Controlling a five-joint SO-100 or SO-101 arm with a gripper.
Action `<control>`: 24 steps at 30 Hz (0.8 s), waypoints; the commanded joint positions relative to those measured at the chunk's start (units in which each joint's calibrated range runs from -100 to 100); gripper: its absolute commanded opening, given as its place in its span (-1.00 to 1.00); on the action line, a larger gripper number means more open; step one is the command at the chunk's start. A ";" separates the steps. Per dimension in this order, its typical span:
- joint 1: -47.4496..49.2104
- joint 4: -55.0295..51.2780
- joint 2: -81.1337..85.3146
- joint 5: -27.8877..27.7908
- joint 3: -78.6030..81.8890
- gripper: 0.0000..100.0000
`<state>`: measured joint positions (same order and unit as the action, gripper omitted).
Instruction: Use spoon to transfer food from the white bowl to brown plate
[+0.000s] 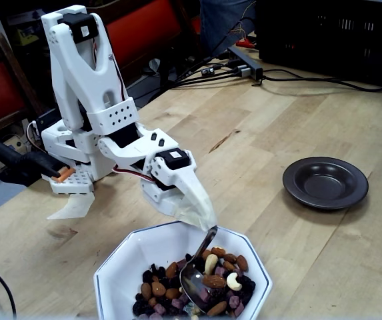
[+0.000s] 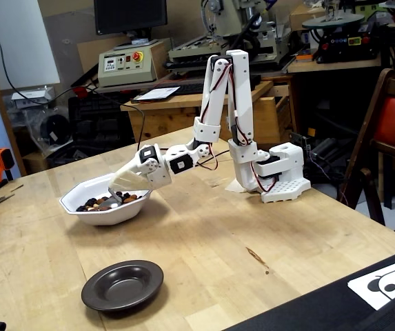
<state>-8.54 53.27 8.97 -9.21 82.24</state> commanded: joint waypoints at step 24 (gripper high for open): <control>1.06 0.33 3.39 12.01 -5.16 -0.95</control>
<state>-8.54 53.43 8.97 0.66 81.40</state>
